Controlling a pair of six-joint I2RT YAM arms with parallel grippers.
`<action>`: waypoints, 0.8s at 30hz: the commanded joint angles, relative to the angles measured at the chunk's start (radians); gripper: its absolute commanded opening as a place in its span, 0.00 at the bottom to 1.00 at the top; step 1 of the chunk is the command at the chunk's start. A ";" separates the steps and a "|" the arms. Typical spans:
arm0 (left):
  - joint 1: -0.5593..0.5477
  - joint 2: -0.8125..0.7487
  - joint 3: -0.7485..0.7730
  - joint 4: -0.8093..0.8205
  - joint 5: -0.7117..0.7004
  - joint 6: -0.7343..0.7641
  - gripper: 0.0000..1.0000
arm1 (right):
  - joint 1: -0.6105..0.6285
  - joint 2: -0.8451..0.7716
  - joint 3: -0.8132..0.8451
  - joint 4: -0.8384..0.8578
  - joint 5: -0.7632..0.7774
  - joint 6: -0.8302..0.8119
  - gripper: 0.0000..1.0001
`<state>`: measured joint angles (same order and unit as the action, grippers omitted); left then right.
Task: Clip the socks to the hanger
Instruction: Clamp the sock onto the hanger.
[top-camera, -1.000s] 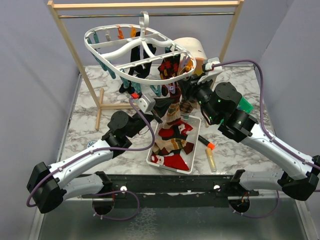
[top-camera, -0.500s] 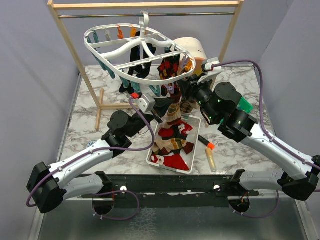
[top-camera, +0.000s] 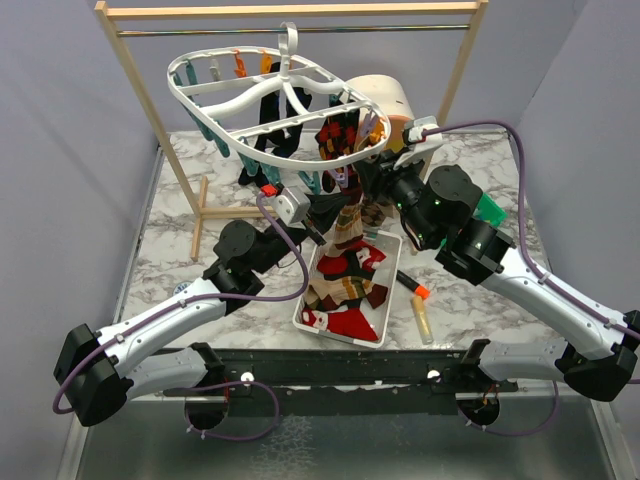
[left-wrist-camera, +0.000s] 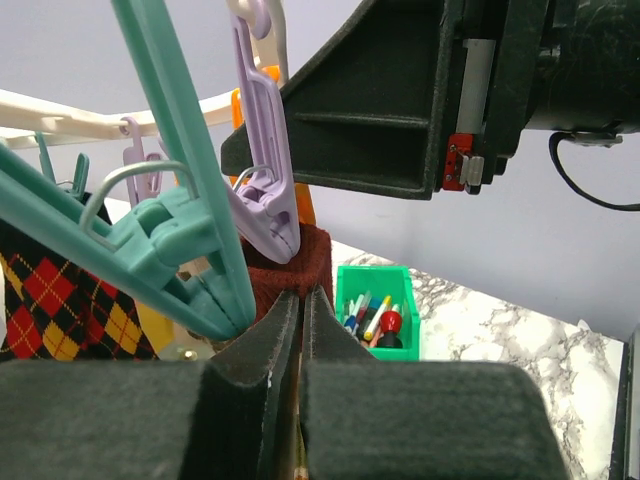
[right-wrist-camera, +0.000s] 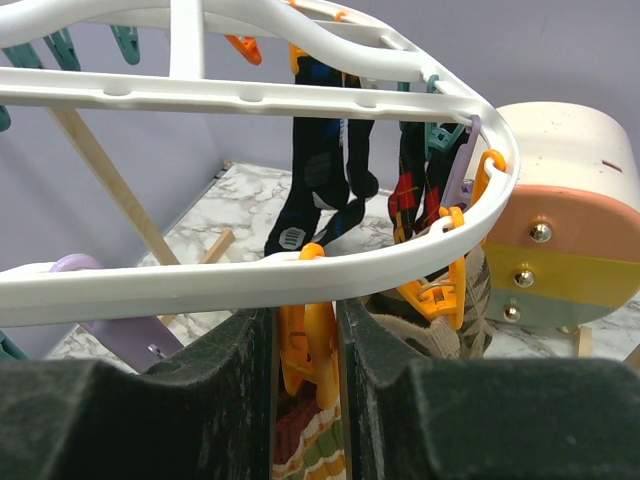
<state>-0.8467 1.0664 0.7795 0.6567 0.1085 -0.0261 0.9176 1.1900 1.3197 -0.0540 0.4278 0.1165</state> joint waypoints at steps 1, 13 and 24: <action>-0.005 0.006 0.043 0.033 0.024 -0.014 0.00 | 0.008 -0.010 -0.019 -0.003 -0.021 0.008 0.00; -0.005 0.020 0.062 0.037 0.020 0.002 0.00 | 0.009 -0.004 -0.012 -0.008 -0.030 0.008 0.00; -0.005 0.027 0.062 0.047 0.018 -0.005 0.00 | 0.008 -0.011 -0.018 -0.015 -0.034 0.013 0.00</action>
<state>-0.8467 1.0916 0.8097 0.6655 0.1085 -0.0257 0.9173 1.1900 1.3136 -0.0544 0.4126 0.1192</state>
